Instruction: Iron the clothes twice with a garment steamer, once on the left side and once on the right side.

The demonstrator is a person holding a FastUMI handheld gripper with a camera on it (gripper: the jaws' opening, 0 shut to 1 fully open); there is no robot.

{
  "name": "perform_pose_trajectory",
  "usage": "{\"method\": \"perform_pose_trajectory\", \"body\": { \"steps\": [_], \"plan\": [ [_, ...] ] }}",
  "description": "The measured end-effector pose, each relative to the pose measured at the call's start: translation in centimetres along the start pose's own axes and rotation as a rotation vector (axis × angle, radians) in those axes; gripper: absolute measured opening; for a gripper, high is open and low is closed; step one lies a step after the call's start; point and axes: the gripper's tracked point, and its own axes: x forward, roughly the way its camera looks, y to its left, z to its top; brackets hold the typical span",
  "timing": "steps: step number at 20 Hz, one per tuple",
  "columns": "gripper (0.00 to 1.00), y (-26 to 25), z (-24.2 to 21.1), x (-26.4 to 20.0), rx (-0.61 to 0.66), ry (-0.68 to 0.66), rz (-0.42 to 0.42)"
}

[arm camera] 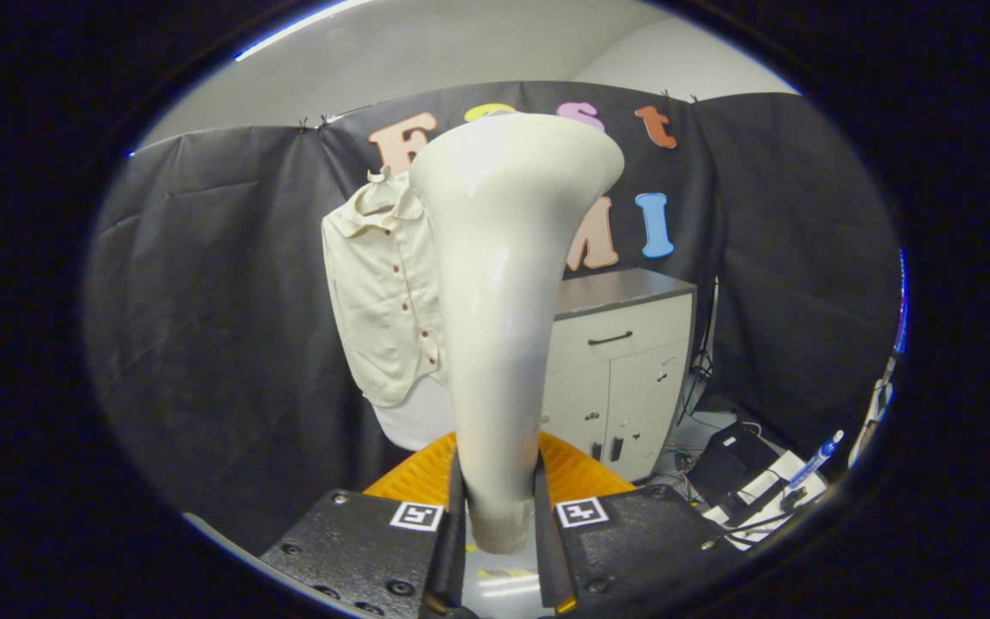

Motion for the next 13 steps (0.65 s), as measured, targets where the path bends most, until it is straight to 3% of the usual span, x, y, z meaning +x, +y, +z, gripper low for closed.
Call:
{"method": "perform_pose_trajectory", "body": {
  "steps": [6, 13],
  "plan": [
    [0.34, -4.9, 1.3, -3.4, -0.027, -0.051, 0.042],
    [0.34, -4.6, 1.0, -5.7, -0.065, -0.094, 0.079]
  ]
}}
